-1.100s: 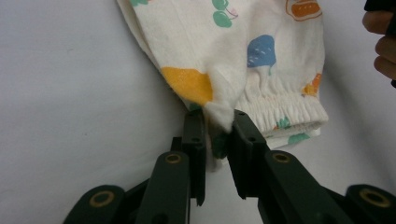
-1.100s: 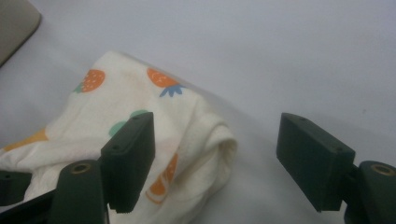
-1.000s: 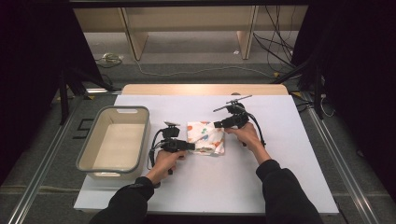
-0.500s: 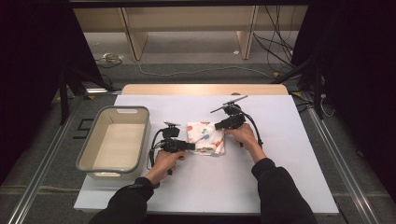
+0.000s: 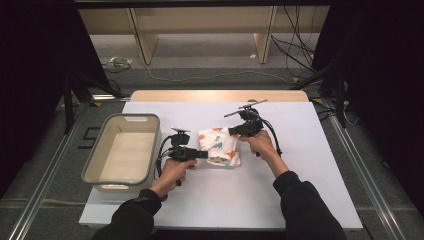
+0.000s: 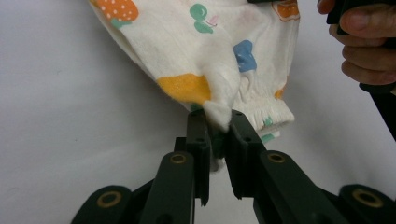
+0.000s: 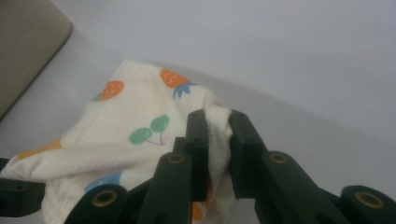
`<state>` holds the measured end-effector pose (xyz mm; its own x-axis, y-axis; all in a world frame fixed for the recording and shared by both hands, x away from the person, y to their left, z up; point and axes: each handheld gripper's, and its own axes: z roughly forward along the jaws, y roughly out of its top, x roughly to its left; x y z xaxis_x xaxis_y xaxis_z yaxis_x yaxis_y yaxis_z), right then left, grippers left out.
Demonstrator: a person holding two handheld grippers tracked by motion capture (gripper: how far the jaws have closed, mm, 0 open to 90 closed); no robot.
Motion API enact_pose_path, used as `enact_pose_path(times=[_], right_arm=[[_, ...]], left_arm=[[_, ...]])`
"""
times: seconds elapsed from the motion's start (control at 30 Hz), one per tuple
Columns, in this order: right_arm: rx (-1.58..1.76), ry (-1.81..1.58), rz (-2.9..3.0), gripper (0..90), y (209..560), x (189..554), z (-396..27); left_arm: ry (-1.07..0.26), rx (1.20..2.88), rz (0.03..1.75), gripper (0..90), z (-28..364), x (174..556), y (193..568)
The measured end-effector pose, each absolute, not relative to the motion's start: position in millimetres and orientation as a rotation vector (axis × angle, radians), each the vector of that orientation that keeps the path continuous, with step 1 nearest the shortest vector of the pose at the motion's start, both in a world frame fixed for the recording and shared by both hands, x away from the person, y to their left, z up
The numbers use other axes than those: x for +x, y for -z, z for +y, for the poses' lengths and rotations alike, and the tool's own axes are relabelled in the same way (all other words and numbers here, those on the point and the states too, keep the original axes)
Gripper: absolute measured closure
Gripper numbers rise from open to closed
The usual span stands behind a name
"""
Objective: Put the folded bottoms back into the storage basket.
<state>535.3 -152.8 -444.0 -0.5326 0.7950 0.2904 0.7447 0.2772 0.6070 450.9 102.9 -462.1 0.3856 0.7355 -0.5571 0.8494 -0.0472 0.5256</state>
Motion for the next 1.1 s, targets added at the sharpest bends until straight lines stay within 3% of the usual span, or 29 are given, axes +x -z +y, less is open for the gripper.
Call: enact_pose_path(times=[1.1], right_arm=[[1.346, -1.341, 2.361, 80.7, 381.5, 498.6, -119.2]], left_arm=[[0.122, 1.773, 1.219, 80.8, 161.5, 419.0, 391.6]])
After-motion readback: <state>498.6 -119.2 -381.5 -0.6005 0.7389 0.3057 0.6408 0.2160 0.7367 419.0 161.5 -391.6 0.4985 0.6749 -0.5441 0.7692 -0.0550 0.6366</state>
